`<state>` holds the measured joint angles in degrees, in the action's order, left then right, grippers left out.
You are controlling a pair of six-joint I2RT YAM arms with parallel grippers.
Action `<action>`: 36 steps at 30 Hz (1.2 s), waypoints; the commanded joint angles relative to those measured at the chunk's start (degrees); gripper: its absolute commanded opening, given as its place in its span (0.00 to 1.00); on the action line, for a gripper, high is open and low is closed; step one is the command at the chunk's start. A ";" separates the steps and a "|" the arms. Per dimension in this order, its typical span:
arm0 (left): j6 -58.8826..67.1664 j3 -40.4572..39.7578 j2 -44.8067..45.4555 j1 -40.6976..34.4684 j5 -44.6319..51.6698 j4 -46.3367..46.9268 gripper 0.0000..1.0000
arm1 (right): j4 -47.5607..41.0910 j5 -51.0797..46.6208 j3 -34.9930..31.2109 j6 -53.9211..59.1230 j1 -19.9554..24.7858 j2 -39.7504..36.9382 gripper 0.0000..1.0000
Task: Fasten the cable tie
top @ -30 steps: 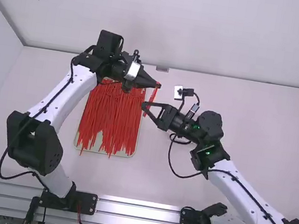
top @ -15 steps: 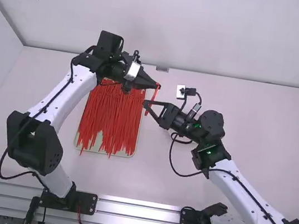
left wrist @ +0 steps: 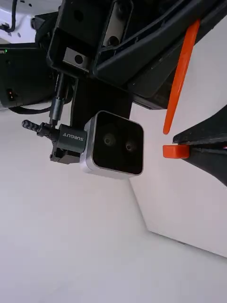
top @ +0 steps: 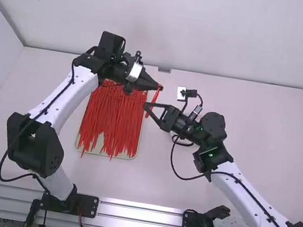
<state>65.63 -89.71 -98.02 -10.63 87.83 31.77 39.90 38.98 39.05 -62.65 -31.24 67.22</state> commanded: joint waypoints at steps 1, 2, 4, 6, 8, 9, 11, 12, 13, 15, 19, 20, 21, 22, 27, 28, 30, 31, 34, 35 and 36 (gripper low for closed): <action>1.77 0.37 2.03 -0.46 2.16 0.17 0.01 | 0.24 -0.07 1.40 -0.11 0.22 -0.02 0.00; 1.97 0.37 2.03 -0.63 2.16 0.20 0.01 | 0.11 -0.07 1.40 -0.11 0.20 -0.02 0.00; 1.95 0.37 2.05 -0.63 2.16 0.11 0.01 | 0.13 -0.07 1.40 -0.11 0.07 -0.02 0.00; 1.97 0.37 2.19 -0.63 2.16 0.11 0.01 | 0.11 -0.04 1.40 -0.13 0.15 -0.02 0.00; 2.14 0.37 2.29 -0.63 2.16 0.07 0.01 | 0.13 -0.04 1.40 -0.09 0.04 -0.02 0.00; 2.75 0.37 2.43 -0.61 2.16 0.20 0.01 | 0.15 -0.04 1.40 -0.11 0.00 -0.02 0.00; 4.48 0.37 2.69 -0.63 2.16 1.09 0.01 | 0.13 0.15 1.40 -0.55 0.13 -0.02 0.00; 4.66 0.37 2.73 -0.63 2.16 1.29 0.01 | 0.15 0.22 1.40 -0.55 0.13 -0.02 0.00; 4.72 0.37 2.84 -0.63 2.16 1.25 0.01 | 0.33 0.42 1.40 -1.18 0.11 -0.02 0.00; 4.72 0.37 2.93 -0.63 2.16 1.11 0.01 | 0.37 0.42 1.40 -2.36 0.00 -0.02 0.00; 4.74 0.37 3.02 -0.61 2.16 0.76 0.01 | 0.28 0.63 1.40 -2.47 0.09 -0.02 0.00; 5.25 0.37 3.02 -0.63 2.16 0.68 0.01 | 0.37 1.31 1.40 -2.51 0.00 -0.02 0.00; 5.95 0.37 3.02 -0.63 2.16 0.90 0.01 | 0.35 1.53 1.40 -2.91 0.02 -0.02 0.00; 6.21 0.37 3.02 -0.63 2.16 0.98 0.01 | 0.35 1.57 1.40 -3.10 0.02 -0.02 0.00; 6.19 0.37 3.02 -0.59 2.16 0.94 0.01 | 0.83 1.51 1.40 -3.08 0.13 -0.02 0.00; 6.16 0.37 3.02 -0.52 2.16 0.94 0.01 | 0.90 1.44 1.40 -3.08 0.13 -0.02 0.00; 6.19 0.37 3.02 -0.81 2.16 0.98 0.01 | 1.31 1.51 1.40 -3.10 0.11 -0.02 0.00; 6.19 0.37 3.02 -0.81 2.16 1.01 0.01 | 1.38 1.46 1.40 -3.10 0.11 -0.02 0.00; 6.21 0.37 3.02 -1.01 2.16 1.29 0.01 | 1.66 1.44 1.40 -3.10 0.13 -0.02 0.00; 6.19 0.37 3.02 -1.01 2.16 1.38 0.01 | 1.66 1.46 1.40 -3.10 0.13 -0.02 0.00; 6.21 0.37 3.02 -0.98 2.16 1.38 0.01 | 1.66 1.44 1.40 -3.08 0.09 -0.02 0.00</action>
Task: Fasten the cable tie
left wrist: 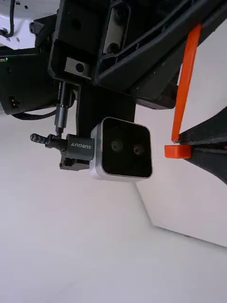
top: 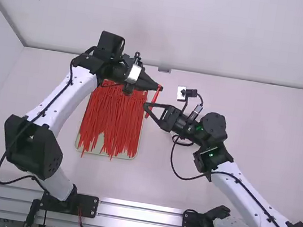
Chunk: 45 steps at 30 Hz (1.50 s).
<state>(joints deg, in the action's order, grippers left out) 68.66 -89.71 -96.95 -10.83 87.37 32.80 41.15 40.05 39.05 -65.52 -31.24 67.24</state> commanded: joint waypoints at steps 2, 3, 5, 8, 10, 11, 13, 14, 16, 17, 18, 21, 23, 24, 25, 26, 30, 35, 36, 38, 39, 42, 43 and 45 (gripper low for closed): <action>3.15 0.37 1.95 -0.74 2.62 0.37 0.01 | 0.42 0.39 1.40 -0.24 0.07 -0.04 0.00; 3.15 0.37 1.95 -0.81 2.62 0.39 0.01 | 0.42 0.42 1.40 -0.20 0.22 -0.04 0.00; 3.13 0.37 1.95 -0.79 2.62 0.46 0.01 | 0.42 0.44 1.40 -0.24 0.52 -0.04 0.00; 3.15 0.37 1.95 -0.81 2.62 1.14 0.01 | 0.42 0.61 1.40 -0.24 1.55 -0.04 0.00; 3.15 0.37 1.95 -0.81 2.62 1.29 0.01 | 0.42 0.59 1.40 -0.24 1.92 -0.04 0.00; 3.15 0.37 1.95 -0.79 2.62 1.44 0.01 | 0.42 0.59 1.40 -0.22 2.08 -0.04 0.00; 3.17 0.37 1.95 -0.79 2.62 1.53 0.01 | 0.42 0.59 1.40 -0.26 2.05 -0.04 0.00; 3.15 0.37 1.95 -0.76 2.62 1.53 0.01 | 0.44 0.57 1.40 -0.20 1.97 -0.04 0.00; 3.17 0.37 1.95 -0.79 2.62 1.73 0.01 | 0.44 0.57 1.40 -0.24 2.10 -0.04 0.00; 3.19 0.37 1.95 -0.79 2.62 1.88 0.01 | 0.46 0.48 1.40 -0.22 2.14 -0.04 0.00; 3.17 0.37 1.95 -0.81 2.62 2.25 0.01 | 0.44 0.07 1.40 -0.24 2.47 -0.04 0.00; 3.19 0.37 1.95 -0.81 2.62 3.06 0.01 | 1.03 0.20 1.40 -0.26 3.15 -0.04 0.00; 3.91 0.37 1.92 -0.87 2.62 3.89 0.01 | 2.01 0.17 1.40 -0.31 3.58 -0.04 0.00; 5.60 0.37 1.92 -0.85 2.62 5.18 0.01 | 2.43 0.00 1.40 -0.81 3.72 -0.04 0.00; 7.04 0.37 1.95 -0.81 2.62 6.23 0.01 | 2.69 -0.07 1.40 -1.22 3.89 -0.04 0.00; 9.68 0.37 1.95 -0.81 2.62 8.20 0.01 | 3.30 -0.04 1.40 -1.33 4.11 -0.04 0.00; 20.87 0.37 1.95 -0.83 2.62 16.59 0.01 | 3.48 -0.07 1.40 -1.29 5.16 -0.04 0.00; 25.09 0.37 1.95 -0.81 2.62 20.37 0.01 | 3.43 -0.35 1.40 -0.83 5.60 -0.04 0.00; 25.00 0.37 1.95 -0.81 2.62 20.37 0.01 | 3.43 -0.28 1.40 -0.63 5.62 -0.04 0.00; 24.63 0.37 1.95 -0.87 2.62 20.37 0.01 | 3.43 -0.31 1.40 -0.68 5.64 -0.04 0.00; 24.65 0.37 1.99 -0.85 2.62 20.61 0.01 | 3.45 -0.70 1.40 -0.66 5.79 -0.04 0.00; 24.87 0.37 2.19 -0.94 2.62 21.77 0.01 | 3.45 -1.68 1.40 -0.68 6.23 -0.04 0.00; 24.90 0.37 2.21 -1.11 2.62 21.92 0.01 | 3.54 -1.75 1.40 -0.70 6.43 -0.04 0.00; 28.55 0.37 2.25 -1.90 2.62 24.87 0.01 | 4.02 -1.77 1.40 -1.40 7.82 -0.04 0.00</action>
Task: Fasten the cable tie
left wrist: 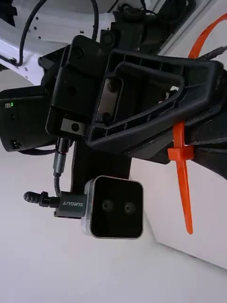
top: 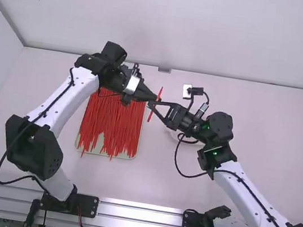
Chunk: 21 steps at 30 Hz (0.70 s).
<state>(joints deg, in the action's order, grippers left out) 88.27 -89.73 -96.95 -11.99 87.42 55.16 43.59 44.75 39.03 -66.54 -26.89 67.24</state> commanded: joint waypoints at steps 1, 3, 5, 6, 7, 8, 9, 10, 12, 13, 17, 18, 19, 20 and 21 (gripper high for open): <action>9.25 0.39 2.25 -0.79 2.56 2.82 0.01 | 1.66 -6.43 1.42 -0.63 3.67 -0.04 0.00; 13.35 0.39 2.25 -0.98 2.56 6.69 0.01 | 2.82 -5.90 1.42 -1.20 4.52 -0.04 0.00; 16.96 0.39 2.25 -1.20 2.14 9.81 0.01 | 3.91 -5.90 1.42 -1.66 5.03 -0.04 0.00; 18.91 0.39 2.25 -1.18 1.86 11.58 0.01 | 4.09 -5.86 1.42 -1.60 5.29 -0.04 0.00; 21.64 0.39 2.25 -1.11 1.68 14.08 0.01 | 4.07 -5.86 1.42 -1.60 5.79 -0.04 0.00; 22.64 0.39 2.25 -1.09 1.70 15.02 0.01 | 4.00 -5.84 1.44 -1.62 5.99 -0.04 0.00; 24.22 0.39 2.25 -1.11 1.68 16.44 0.01 | 3.93 -5.79 1.44 -1.55 6.29 -0.04 0.00; 26.47 0.39 2.25 -1.22 1.68 18.69 0.01 | 3.78 -5.18 1.42 -1.40 6.64 -0.04 0.00; 27.54 0.39 2.25 -1.20 1.68 19.54 0.02 | 3.78 -4.57 1.44 -1.40 6.71 -0.04 0.00; 27.15 0.39 2.25 -0.92 1.68 19.65 0.01 | 3.78 -3.96 1.44 -1.36 6.71 -0.04 0.01; 26.64 0.39 2.25 0.83 1.55 19.74 0.01 | 3.45 -1.53 1.42 -0.74 6.38 -0.04 0.20; 26.67 0.39 2.25 1.11 1.66 19.91 0.01 | 3.37 -1.05 1.42 -0.70 6.34 -0.04 0.22; 26.60 0.39 2.25 1.88 1.92 20.09 0.01 | 3.04 0.09 1.42 -0.72 6.23 -0.07 0.22; 26.60 0.39 2.25 2.29 2.05 20.15 0.01 | 2.97 0.61 1.42 -0.76 6.23 -0.07 0.22; 26.67 0.39 2.25 3.19 2.58 20.85 0.01 | 2.43 1.42 1.42 -0.72 6.36 -0.07 0.23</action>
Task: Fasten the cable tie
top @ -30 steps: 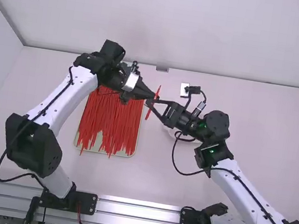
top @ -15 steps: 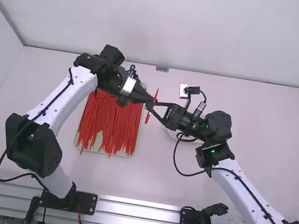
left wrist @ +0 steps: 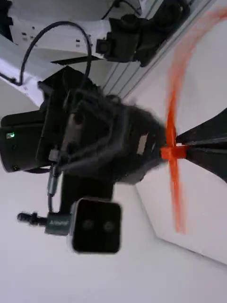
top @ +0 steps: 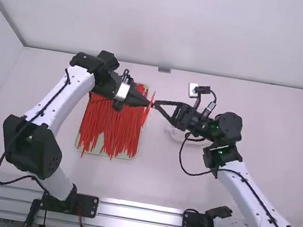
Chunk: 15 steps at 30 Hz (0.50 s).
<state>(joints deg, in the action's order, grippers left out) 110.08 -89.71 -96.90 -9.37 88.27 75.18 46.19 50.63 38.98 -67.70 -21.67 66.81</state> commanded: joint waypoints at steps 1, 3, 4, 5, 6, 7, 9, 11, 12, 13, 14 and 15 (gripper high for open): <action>4.94 0.37 2.21 0.90 1.73 1.14 0.01 | -0.13 -4.07 1.46 0.44 1.18 0.37 0.24; 4.66 0.37 2.21 1.73 1.70 1.44 0.01 | -0.24 -3.50 1.46 0.46 1.14 0.39 0.27; 3.41 0.37 2.21 2.12 1.70 1.22 0.01 | -0.09 -3.52 1.46 0.42 0.79 0.39 0.30; 3.28 0.37 2.21 2.14 1.70 1.18 0.02 | -0.09 -3.54 1.46 0.42 0.70 0.39 0.30; 2.43 0.37 2.21 2.27 1.73 0.92 0.01 | -0.11 -3.76 1.46 0.42 0.39 0.39 0.33; 2.01 0.37 2.21 2.25 1.70 0.72 0.01 | 0.04 -4.11 1.46 0.42 -0.20 0.39 0.38; 2.03 0.37 2.21 2.25 1.70 0.90 0.01 | 0.07 -4.44 1.46 0.42 -0.81 0.37 0.43; 1.99 0.37 2.21 2.05 1.70 1.14 0.01 | 0.70 -4.83 1.46 0.42 -1.57 0.39 0.44; 1.97 0.37 2.21 1.62 1.73 1.20 0.01 | 1.42 -4.79 1.46 0.39 -1.81 0.39 0.45; 1.97 0.37 2.21 1.49 1.70 1.25 0.01 | 1.60 -4.79 1.46 0.33 -1.88 0.39 0.45; 1.99 0.37 2.21 1.05 1.70 1.33 0.02 | 2.23 -5.03 1.46 -0.33 -2.10 0.39 0.45; 2.01 0.37 2.21 0.57 1.73 1.31 0.02 | 3.13 -5.25 1.46 -0.44 -2.01 0.39 0.45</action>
<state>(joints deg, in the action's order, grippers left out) 110.39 -89.71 -96.53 -7.70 88.27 76.23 47.99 46.09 39.00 -67.59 -23.55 66.98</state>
